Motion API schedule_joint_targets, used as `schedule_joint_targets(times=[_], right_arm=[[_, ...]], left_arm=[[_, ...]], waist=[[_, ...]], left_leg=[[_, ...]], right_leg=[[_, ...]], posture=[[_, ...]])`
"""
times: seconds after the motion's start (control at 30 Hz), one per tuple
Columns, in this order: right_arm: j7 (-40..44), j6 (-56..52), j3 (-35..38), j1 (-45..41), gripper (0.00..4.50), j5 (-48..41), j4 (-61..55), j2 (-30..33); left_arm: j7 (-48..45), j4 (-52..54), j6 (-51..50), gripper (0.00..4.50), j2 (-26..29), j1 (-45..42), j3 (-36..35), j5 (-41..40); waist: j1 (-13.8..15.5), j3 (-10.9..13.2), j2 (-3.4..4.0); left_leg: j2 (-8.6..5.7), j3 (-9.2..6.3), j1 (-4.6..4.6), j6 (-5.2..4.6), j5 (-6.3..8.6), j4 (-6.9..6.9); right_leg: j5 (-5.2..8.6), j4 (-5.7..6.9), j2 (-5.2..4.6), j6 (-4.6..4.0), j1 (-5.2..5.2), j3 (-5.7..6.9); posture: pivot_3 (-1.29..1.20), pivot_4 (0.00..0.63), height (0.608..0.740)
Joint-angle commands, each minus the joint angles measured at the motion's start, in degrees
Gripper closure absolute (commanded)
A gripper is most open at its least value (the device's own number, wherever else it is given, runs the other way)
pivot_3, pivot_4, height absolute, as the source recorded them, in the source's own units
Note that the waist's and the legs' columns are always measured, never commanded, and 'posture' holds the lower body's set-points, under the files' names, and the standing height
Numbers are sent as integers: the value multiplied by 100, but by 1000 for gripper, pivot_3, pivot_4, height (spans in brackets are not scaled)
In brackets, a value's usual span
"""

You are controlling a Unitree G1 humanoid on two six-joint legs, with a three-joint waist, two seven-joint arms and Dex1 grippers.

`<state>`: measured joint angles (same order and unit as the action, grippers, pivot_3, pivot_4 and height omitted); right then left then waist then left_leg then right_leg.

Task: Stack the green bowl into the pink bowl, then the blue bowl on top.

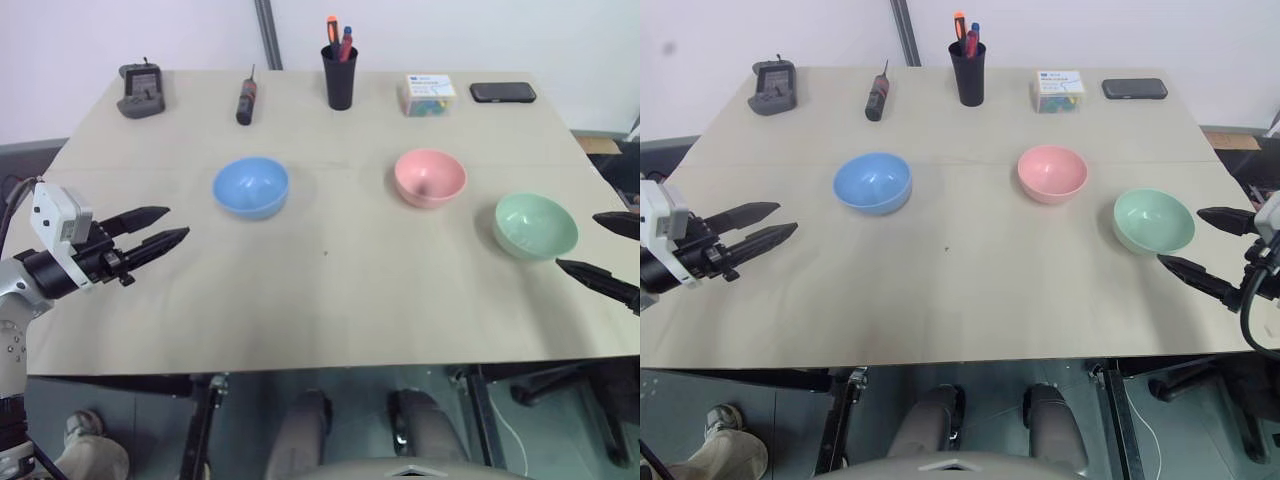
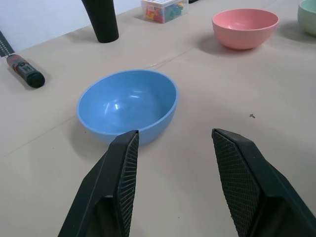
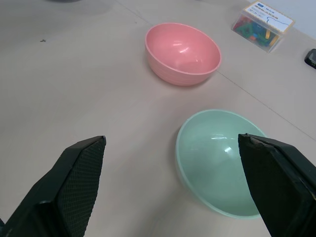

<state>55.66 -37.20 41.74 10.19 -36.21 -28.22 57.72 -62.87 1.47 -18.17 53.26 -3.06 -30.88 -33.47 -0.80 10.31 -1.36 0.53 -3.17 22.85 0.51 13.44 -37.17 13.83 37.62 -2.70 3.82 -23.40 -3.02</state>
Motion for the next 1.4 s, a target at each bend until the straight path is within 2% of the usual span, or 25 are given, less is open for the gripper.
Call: schedule_joint_targets(times=[0.03,0.8,0.93,1.13,1.3,1.4], right_arm=[[14,40,302,-7,0,12,-108,64],[-274,-68,-54,-46,0,202,-116,-42],[-741,17,-619,-367,0,444,-4,-210],[-1566,-208,-1987,-1216,0,998,411,-522],[-1731,160,-2941,-1805,0,1596,1133,-738],[-1702,489,-3412,-2326,0,1741,1381,-1086]], left_arm=[[-27,90,-15,2015,67,-90,-29,-68],[-55,525,-126,2015,-189,-247,304,-222],[-180,826,-117,2015,-293,-359,510,-384],[-518,1423,-103,2015,-449,-495,998,-595],[-479,1905,-210,2015,-584,-657,1444,-707],[-294,2036,-293,2015,-702,-649,1480,-799]], waist=[[0,0,0],[1,0,0],[-1,-2,-3],[-16,-1,-2],[-11,-1,0],[-23,0,0]], left_leg=[[0,0,0,0,0,0],[-1,0,0,0,0,-1],[-1,0,0,0,0,-1],[-1,4,-5,0,0,-4],[-4,4,3,0,0,-4],[-5,1,4,0,0,-4]], right_leg=[[0,0,0,0,0,0],[-3,1,0,0,0,0],[-3,1,0,0,1,0],[-9,5,1,-9,0,-4],[-16,5,1,1,-4,-6],[-21,5,1,8,-4,-6]], posture=[[0,150,740],[0,150,740],[0,150,740],[0,150,740],[0,150,740],[0,150,740]])
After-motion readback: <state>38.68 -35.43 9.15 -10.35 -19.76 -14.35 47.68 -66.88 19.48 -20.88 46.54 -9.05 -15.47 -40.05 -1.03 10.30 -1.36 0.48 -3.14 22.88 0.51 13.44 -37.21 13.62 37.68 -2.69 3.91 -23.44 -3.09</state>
